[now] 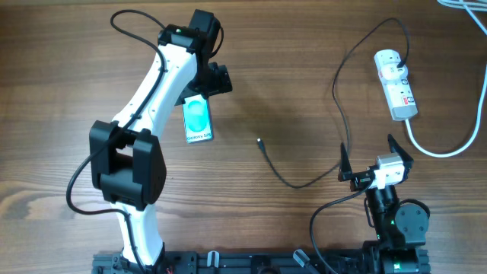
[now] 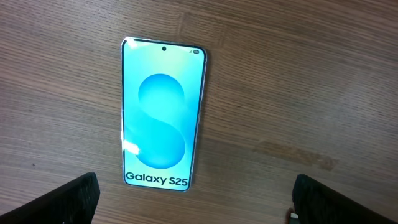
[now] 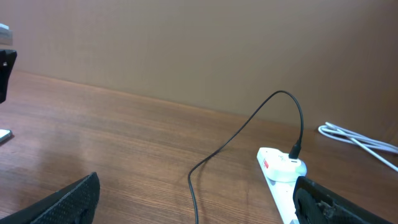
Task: Plug charger to phone and switch on socket
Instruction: 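Lower the left gripper onto the phone's top edge and close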
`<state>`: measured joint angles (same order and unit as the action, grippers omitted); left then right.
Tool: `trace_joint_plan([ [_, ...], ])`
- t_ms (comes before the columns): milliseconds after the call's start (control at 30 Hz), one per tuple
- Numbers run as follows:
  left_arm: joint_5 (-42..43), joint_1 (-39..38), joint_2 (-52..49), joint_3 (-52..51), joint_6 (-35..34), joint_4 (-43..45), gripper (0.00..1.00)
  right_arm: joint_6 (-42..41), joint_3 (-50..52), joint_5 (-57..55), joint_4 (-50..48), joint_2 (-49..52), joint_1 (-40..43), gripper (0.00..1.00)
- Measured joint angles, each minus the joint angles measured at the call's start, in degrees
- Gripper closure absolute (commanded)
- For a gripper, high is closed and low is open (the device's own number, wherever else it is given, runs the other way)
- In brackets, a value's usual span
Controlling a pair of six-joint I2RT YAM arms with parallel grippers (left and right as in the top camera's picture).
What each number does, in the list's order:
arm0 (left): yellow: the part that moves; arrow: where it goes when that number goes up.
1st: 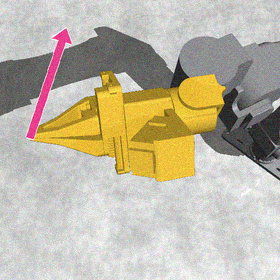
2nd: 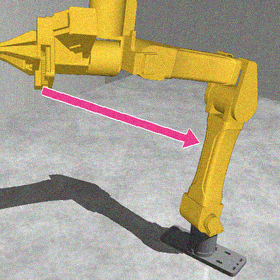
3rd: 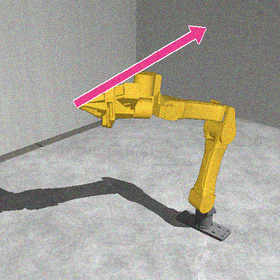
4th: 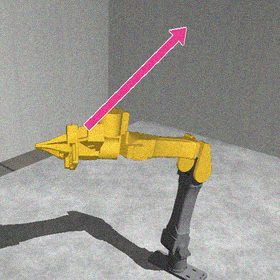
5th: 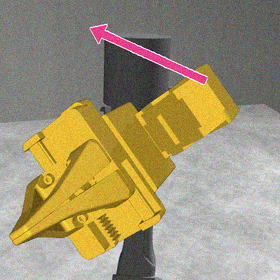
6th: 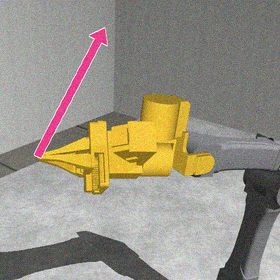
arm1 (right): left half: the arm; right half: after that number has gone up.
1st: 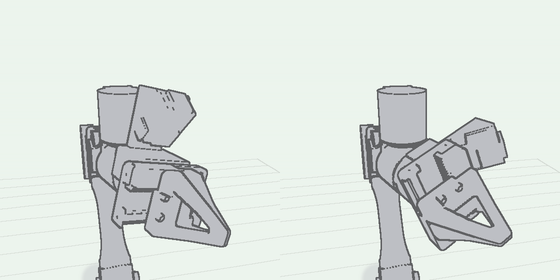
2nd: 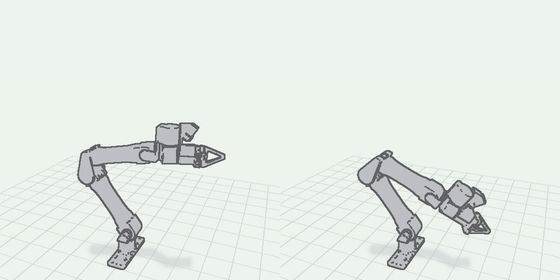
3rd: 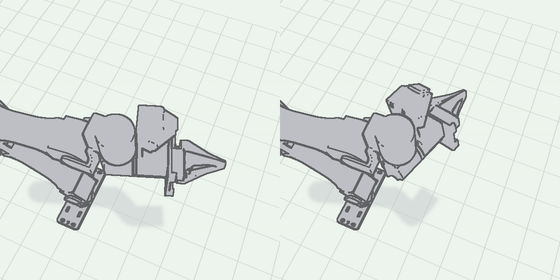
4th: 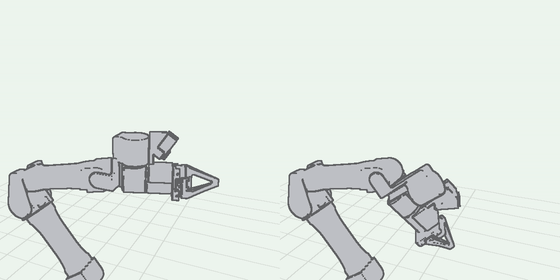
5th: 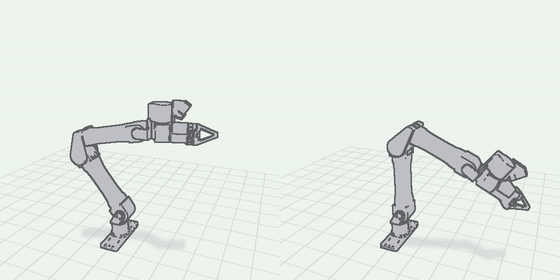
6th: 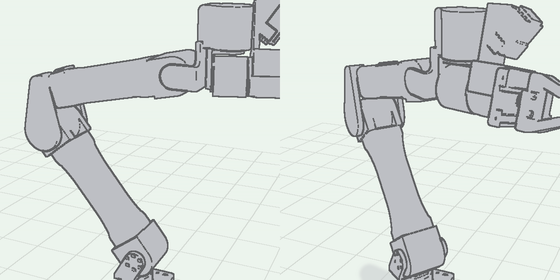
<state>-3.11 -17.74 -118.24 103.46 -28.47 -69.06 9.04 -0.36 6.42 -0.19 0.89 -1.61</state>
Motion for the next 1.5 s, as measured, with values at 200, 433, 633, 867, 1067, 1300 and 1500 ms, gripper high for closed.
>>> trace_joint_plan([
  [200,0.0,2.3,0.0,-1.7,0.3,0.1,0.0,0.0,0.0,0.0,0.0,0.0,0.0,0.01],
  [433,0.0,2.4,-0.1,-10.7,0.4,8.7,0.0,0.0,0.0,0.0,0.0,0.0,0.0,0.0],
  [633,0.0,2.4,-0.2,-16.5,0.4,15.3,0.0,0.0,0.0,0.0,0.0,0.0,0.0,0.0],
  [867,0.0,2.5,-0.2,-22.2,0.4,20.4,0.0,0.0,0.0,0.0,0.0,0.0,0.0,0.0],
  [1067,0.9,2.5,-0.2,-23.0,0.4,20.4,0.03,0.0,0.0,0.0,0.0,0.0,0.0,0.0],
  [1300,2.9,2.5,0.0,-23.3,0.4,17.2,0.08,0.0,0.0,0.0,0.0,0.0,0.0,0.0],
  [1500,3.5,2.5,0.0,-23.3,0.4,16.5,0.09,0.0,0.0,0.0,0.0,0.0,0.0,0.0],
])
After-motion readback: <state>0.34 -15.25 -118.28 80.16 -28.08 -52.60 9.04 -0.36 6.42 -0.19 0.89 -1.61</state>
